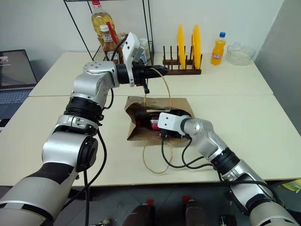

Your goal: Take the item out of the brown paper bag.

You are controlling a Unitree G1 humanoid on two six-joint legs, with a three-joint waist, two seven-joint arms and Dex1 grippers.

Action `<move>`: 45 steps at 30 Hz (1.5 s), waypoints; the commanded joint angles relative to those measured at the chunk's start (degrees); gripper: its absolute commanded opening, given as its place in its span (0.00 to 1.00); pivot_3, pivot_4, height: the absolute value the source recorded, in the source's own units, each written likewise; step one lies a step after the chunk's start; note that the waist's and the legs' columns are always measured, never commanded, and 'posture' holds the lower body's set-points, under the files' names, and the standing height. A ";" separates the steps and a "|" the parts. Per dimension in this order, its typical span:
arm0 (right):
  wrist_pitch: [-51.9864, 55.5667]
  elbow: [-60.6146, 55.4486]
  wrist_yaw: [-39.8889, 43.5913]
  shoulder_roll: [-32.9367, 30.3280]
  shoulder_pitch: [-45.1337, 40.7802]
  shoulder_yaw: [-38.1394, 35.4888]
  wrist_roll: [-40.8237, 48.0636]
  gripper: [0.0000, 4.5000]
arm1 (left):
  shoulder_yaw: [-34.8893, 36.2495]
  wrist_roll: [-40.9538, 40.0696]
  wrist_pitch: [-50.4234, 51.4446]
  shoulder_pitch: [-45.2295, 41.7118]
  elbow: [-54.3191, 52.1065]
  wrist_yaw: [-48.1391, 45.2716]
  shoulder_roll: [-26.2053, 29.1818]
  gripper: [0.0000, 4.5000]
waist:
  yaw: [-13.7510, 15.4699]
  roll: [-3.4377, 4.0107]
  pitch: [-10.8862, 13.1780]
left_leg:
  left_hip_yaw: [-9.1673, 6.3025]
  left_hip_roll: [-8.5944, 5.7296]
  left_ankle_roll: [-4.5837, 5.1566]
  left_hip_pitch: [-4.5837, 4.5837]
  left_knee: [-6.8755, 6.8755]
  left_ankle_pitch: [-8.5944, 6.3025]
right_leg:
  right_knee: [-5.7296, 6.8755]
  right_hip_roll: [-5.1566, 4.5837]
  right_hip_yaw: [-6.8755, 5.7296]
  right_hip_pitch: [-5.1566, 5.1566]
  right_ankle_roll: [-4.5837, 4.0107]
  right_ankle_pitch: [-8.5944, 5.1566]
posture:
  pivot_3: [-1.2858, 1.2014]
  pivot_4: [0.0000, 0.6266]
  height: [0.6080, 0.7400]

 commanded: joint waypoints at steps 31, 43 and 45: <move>29.28 -41.99 6.48 -4.99 11.32 -46.46 48.01 0.72 | 0.44 7.86 -10.65 -4.70 11.18 9.77 1.69 0.00 | -0.15 -0.03 0.04 | 0.04 0.04 0.23 -0.05 -0.04 -0.13 | -0.01 0.00 0.03 -0.06 0.00 0.00 | 0.52 0.24 1.00; 29.51 -12.37 -4.57 -23.81 9.18 -34.27 29.27 0.72 | 0.52 7.52 -10.75 -4.38 10.52 9.48 0.50 0.00 | 1.03 0.01 0.06 | 0.37 -0.02 0.23 -0.17 -0.07 -0.12 | -0.04 -0.07 0.07 -0.18 0.00 0.00 | 0.52 0.24 1.00; 27.24 -10.14 -2.16 -25.20 9.49 -31.84 28.14 0.72 | 0.55 7.44 -10.67 -4.01 9.99 9.39 0.42 0.00 | 0.46 0.05 0.08 | 0.44 0.00 0.21 -0.33 -0.05 -0.11 | 0.02 -0.07 0.16 -0.40 -0.01 0.00 | 0.52 0.24 1.00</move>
